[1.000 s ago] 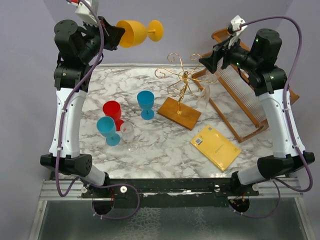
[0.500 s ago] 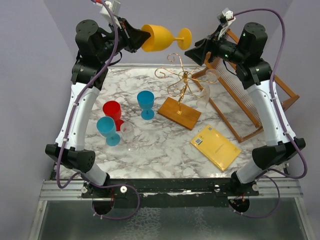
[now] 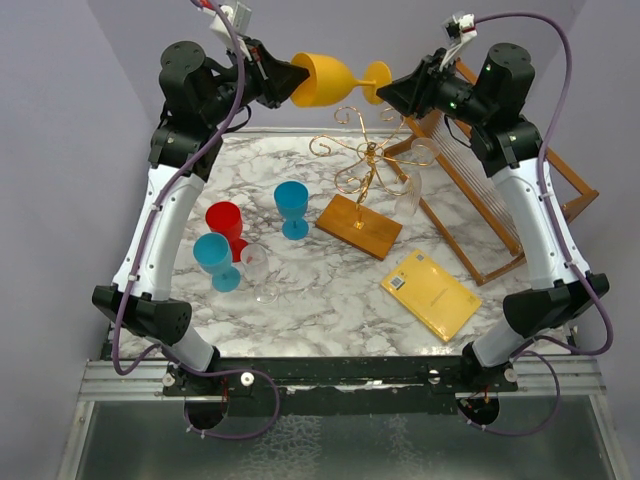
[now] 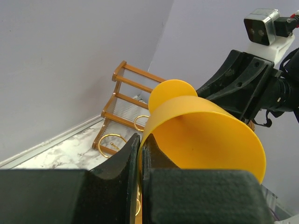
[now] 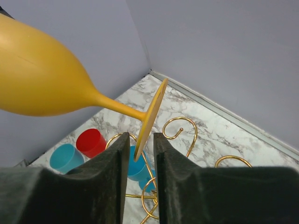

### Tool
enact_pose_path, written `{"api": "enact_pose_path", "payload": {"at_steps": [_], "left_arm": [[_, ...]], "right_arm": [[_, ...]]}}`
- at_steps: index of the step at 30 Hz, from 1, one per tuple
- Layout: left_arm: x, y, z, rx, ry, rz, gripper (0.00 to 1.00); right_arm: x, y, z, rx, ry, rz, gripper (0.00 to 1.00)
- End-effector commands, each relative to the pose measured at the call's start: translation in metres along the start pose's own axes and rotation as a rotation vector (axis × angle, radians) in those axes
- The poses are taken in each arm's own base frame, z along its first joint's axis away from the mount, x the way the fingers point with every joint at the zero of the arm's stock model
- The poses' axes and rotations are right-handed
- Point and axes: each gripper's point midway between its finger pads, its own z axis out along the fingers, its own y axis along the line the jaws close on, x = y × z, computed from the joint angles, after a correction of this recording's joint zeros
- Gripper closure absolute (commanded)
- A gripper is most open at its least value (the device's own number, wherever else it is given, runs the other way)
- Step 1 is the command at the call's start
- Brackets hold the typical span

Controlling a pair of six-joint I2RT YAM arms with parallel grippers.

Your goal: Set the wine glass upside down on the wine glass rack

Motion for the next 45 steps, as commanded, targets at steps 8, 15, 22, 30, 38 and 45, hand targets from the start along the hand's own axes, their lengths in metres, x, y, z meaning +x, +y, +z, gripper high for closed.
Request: {"api": "enact_pose_path", "payload": {"at_steps": [8, 15, 22, 30, 38, 45], "left_arm": [[-0.004, -0.018, -0.002, 0.082, -0.02, 0.053, 1.0], [-0.002, -0.021, -0.003, 0.104, -0.017, 0.061, 1.0], [0.001, -0.028, -0.007, 0.14, -0.004, 0.077, 0.85], [0.007, -0.019, -0.016, 0.075, 0.017, 0.094, 0.56], [0.004, 0.005, -0.036, -0.078, 0.026, 0.164, 0.32], [0.012, 0.02, -0.053, -0.177, 0.065, 0.251, 0.2]], "right_arm": [[-0.01, -0.013, 0.005, 0.073, -0.048, 0.069, 0.83], [-0.006, -0.025, 0.004, 0.144, -0.048, 0.086, 0.99], [-0.013, -0.037, -0.001, 0.21, -0.063, 0.045, 0.99], [-0.03, -0.062, -0.019, 0.302, -0.095, -0.016, 0.99], [-0.045, -0.098, -0.042, 0.449, -0.117, -0.145, 0.99], [-0.069, -0.119, -0.058, 0.584, -0.14, -0.342, 0.99]]}}
